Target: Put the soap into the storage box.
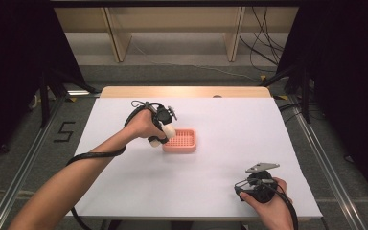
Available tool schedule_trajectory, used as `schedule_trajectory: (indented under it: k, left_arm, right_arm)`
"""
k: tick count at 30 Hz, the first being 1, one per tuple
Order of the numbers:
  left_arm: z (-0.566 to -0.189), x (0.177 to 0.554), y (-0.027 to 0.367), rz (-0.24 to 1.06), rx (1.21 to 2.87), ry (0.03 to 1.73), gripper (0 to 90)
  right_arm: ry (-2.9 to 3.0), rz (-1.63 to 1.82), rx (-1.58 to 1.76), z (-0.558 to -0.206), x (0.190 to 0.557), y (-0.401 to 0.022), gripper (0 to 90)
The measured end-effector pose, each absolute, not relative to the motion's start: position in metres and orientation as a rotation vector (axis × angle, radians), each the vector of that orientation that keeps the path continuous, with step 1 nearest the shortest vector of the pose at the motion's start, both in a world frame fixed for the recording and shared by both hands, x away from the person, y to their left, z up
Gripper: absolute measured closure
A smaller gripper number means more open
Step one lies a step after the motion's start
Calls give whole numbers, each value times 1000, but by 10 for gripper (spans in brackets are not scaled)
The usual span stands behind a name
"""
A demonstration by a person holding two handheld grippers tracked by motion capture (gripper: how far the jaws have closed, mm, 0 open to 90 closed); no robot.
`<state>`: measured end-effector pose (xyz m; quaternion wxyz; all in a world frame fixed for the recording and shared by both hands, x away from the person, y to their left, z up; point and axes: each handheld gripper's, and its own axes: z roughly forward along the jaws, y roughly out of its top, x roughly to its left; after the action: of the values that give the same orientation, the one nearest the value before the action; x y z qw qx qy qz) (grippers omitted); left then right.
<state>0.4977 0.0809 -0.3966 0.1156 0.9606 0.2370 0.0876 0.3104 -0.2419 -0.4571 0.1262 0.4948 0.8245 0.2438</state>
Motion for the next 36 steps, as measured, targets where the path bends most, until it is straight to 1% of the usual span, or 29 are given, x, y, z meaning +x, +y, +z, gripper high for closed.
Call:
schedule_trajectory:
  k: [19,36]
  left_arm:
    - [-399,501,73,252,2804,677,494]
    - [-402,504,64,261,2803,626,494]
  right_arm:
    - [2390,696,1451,-457,310,-242,358]
    - [2393,693,1451,-457,310,-242,357]
